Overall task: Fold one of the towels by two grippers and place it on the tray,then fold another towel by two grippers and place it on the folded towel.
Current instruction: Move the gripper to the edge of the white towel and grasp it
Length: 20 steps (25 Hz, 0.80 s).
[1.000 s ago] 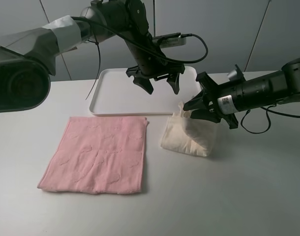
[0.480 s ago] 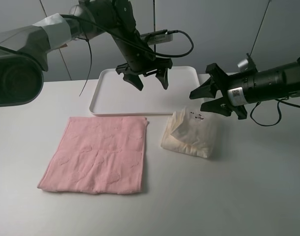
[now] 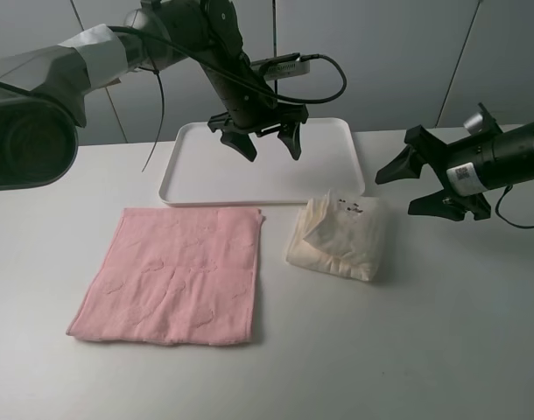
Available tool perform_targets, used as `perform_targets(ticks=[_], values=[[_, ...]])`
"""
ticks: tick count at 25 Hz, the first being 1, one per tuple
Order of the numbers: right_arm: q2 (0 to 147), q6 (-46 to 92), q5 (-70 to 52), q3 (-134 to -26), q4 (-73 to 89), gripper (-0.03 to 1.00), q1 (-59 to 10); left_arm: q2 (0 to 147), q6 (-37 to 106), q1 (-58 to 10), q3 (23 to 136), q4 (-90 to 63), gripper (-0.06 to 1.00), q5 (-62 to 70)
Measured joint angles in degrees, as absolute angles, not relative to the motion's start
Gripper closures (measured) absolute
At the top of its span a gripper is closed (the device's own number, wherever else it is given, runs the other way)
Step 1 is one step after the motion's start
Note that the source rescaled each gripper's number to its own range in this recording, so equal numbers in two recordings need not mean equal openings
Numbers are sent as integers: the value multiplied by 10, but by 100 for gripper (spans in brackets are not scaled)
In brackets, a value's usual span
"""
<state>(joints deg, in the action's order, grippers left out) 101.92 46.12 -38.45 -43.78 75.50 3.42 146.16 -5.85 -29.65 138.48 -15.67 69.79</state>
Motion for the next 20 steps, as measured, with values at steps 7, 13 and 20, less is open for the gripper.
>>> perform_targets(ticks=[7,13,20], values=[[1093,459,-376,-439,750,21,29,1462,-59,-297,1385,-157,-4,698],[1134,468,-392,-440,779,21,29,1462,-56,-297,1385,-157,-4,698],[1149,517,-384,-440,843,29,-22,1462,-48,-297,1385,-157,-4,698]])
